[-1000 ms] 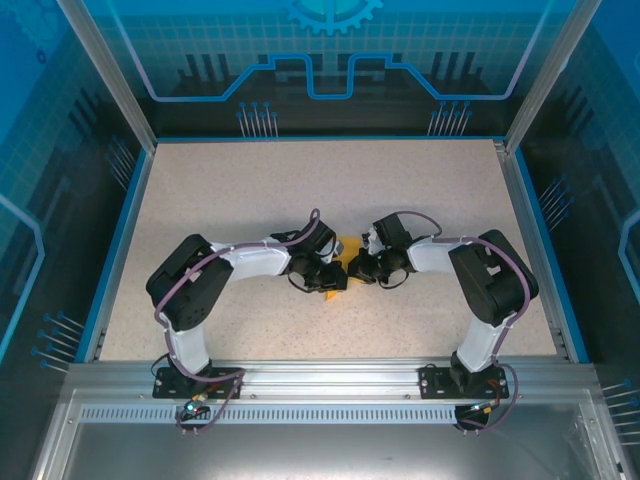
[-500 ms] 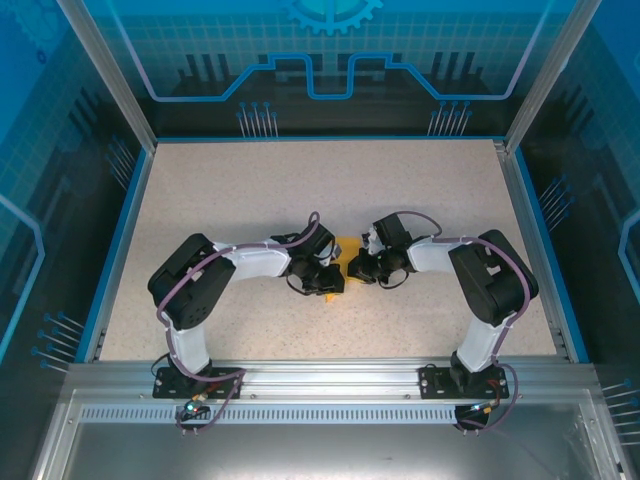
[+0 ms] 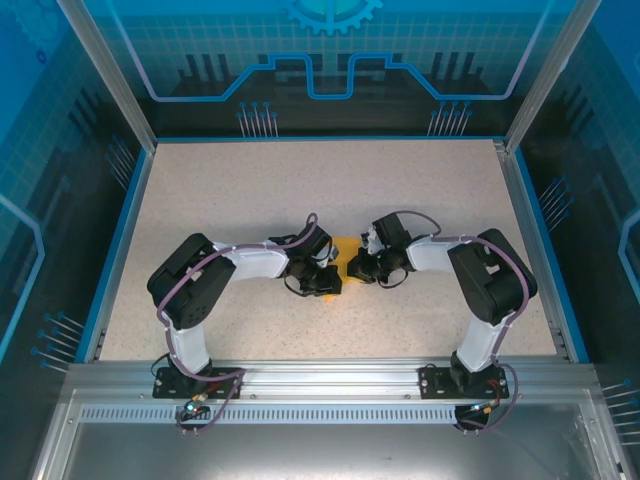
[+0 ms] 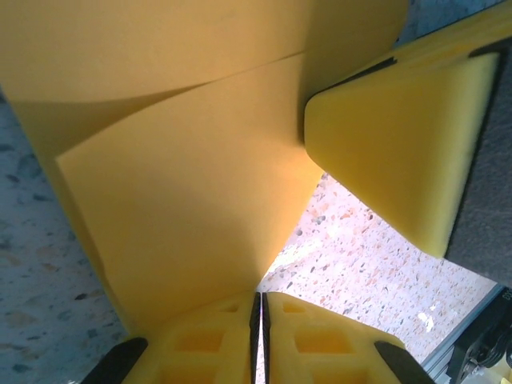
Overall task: Fold a paper plane with a square sheet of paper (pick it up from the middle)
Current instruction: Third fold the triangle at the center of the table.
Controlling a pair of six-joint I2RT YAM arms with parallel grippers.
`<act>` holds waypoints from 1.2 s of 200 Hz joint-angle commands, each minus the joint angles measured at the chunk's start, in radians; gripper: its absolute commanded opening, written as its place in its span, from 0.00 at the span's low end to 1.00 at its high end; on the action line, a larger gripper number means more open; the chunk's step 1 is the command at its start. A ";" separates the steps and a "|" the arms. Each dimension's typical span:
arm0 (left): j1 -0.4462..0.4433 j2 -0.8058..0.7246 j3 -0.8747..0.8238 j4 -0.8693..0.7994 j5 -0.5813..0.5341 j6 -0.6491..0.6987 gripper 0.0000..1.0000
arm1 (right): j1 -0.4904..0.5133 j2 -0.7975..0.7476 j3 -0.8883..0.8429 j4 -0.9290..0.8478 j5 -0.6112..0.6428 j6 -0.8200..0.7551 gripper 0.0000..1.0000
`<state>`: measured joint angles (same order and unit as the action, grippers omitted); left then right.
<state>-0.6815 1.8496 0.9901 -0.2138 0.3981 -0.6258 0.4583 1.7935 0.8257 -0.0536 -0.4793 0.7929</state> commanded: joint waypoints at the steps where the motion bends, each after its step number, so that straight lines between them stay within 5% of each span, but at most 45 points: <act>1: 0.016 0.007 -0.039 -0.046 -0.006 0.024 0.13 | 0.013 0.064 -0.017 -0.086 0.106 -0.017 0.09; 240: 0.055 -0.033 -0.128 -0.088 0.074 0.062 0.15 | 0.008 0.054 -0.017 -0.121 0.134 -0.026 0.09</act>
<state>-0.6353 1.8194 0.9058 -0.1516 0.4873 -0.5922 0.4587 1.7939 0.8326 -0.0696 -0.4747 0.7841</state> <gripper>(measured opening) 0.148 0.088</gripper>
